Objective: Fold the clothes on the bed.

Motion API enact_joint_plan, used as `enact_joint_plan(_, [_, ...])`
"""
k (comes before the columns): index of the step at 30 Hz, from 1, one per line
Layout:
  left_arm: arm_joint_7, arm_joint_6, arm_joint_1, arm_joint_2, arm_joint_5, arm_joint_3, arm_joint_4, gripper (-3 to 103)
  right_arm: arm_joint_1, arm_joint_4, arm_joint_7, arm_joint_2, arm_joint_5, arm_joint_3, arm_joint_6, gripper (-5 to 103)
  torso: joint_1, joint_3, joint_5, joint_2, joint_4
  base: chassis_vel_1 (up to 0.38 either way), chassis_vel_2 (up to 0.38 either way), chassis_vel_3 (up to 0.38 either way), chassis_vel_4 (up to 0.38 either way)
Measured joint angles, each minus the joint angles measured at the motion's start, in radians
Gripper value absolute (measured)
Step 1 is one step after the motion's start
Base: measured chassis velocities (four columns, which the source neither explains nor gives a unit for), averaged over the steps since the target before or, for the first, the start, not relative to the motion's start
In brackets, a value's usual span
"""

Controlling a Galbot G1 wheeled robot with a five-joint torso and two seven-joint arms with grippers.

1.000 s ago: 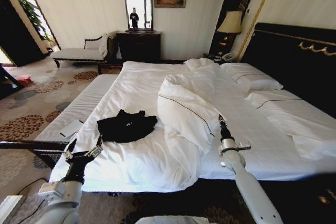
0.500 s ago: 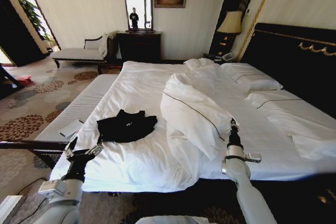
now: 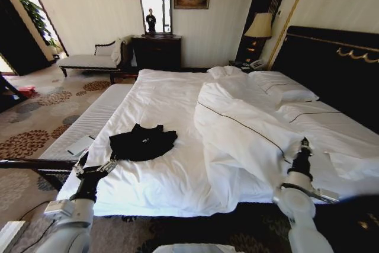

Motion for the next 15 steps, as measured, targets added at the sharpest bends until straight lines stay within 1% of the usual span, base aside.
enact_joint_plan(6, [-0.001,-0.001,-0.004,-0.013,-0.001,-0.003,0.003,100,-0.049,0.032,-0.007,0.014,-0.002,0.027,0.024,1,0.0,0.0,0.0002,0.0,0.0002,0.0,0.0,0.0,0.0])
enact_joint_plan(10, [-0.001,-0.001,-0.017,-0.015,-0.001,0.0,0.013,100,-0.082,0.038,-0.008,0.015,0.008,0.069,0.039,1,0.0,0.0,0.0002,0.0,0.0003,0.0,0.0,0.0,0.0])
enact_joint_plan(14, [-0.003,-0.001,-0.044,-0.004,-0.012,0.012,0.031,100,-0.114,0.014,-0.009,0.001,0.047,0.153,0.051,1,0.0,0.0,0.0001,0.0,-0.0002,0.0,0.0,0.0,0.0])
enact_joint_plan(15, [-0.003,-0.001,-0.044,-0.004,-0.012,0.012,0.031,100,-0.114,0.014,-0.009,0.001,0.047,0.153,0.051,1,0.0,0.0,0.0001,0.0,-0.0002,0.0,0.0,0.0,0.0])
